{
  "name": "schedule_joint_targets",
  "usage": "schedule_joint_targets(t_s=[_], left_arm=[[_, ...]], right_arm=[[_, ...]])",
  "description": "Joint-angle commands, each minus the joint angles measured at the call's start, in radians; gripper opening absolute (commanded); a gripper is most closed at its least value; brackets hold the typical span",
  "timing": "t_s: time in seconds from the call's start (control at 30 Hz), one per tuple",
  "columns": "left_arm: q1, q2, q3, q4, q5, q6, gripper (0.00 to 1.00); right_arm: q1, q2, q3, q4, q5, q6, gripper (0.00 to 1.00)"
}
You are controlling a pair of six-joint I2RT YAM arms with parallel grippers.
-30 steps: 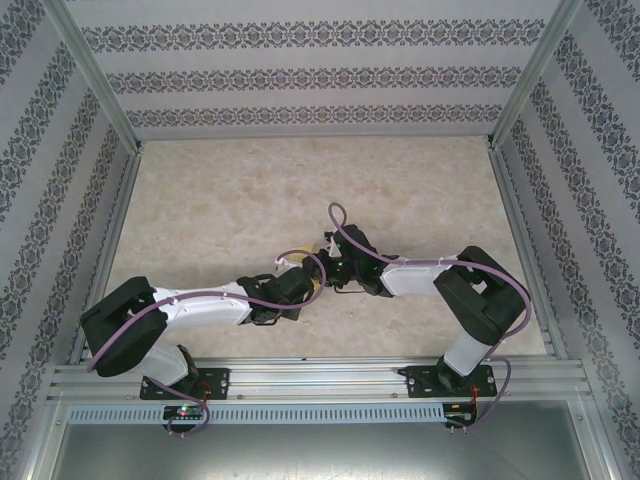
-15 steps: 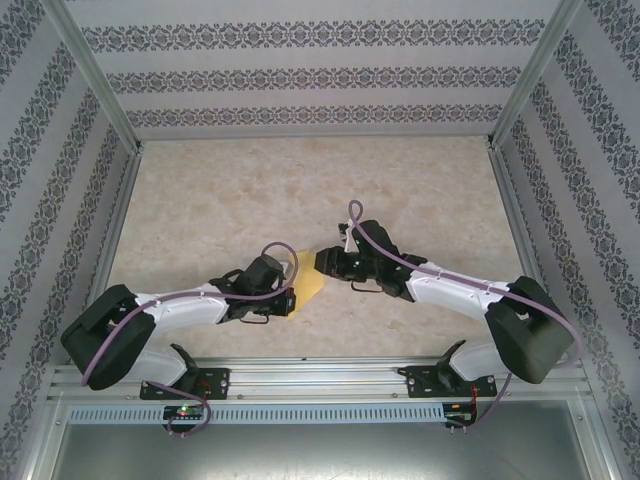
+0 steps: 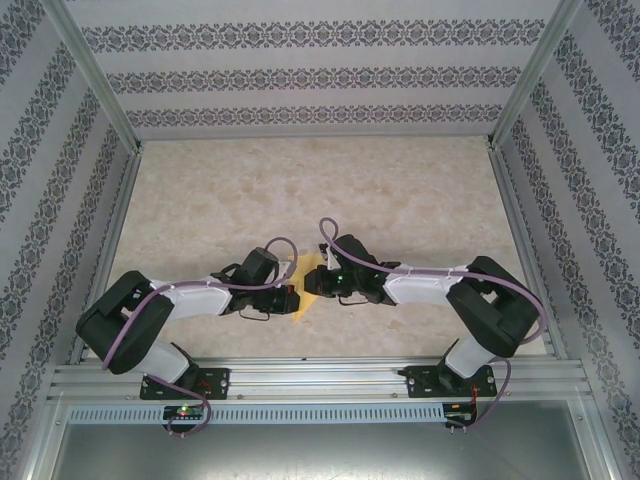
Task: Fold a paper plane with a square sheet of paper (pick it up from the middle)
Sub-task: Fourth fold the wing at the center of the table.
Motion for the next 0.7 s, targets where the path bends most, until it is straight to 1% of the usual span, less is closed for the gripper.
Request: schedule_joint_targets(t_s=[0.0,0.27,0.5,0.67], left_arm=[[0.032,0.01,-0.006,0.06,0.06,0.003,0.0],[0.098,0.043,-0.033,0.103,0.137,-0.043,0.0],[0.117,0.077,-0.035,0.1,0.151,-0.051,0.0],[0.127,0.073,-0.035,0.086,0.147,-0.052,0.0]], right_arm=[[0.006,0.04,0.041,0.071,-0.031,0.019,0.12],[-0.003,0.123,0.089,0.101,-0.05,0.032,0.12],[-0.021,0.171,0.105,0.12,-0.069,0.032,0.12],[-0.041,0.201,0.101,0.147,-0.072,0.039,0.13]])
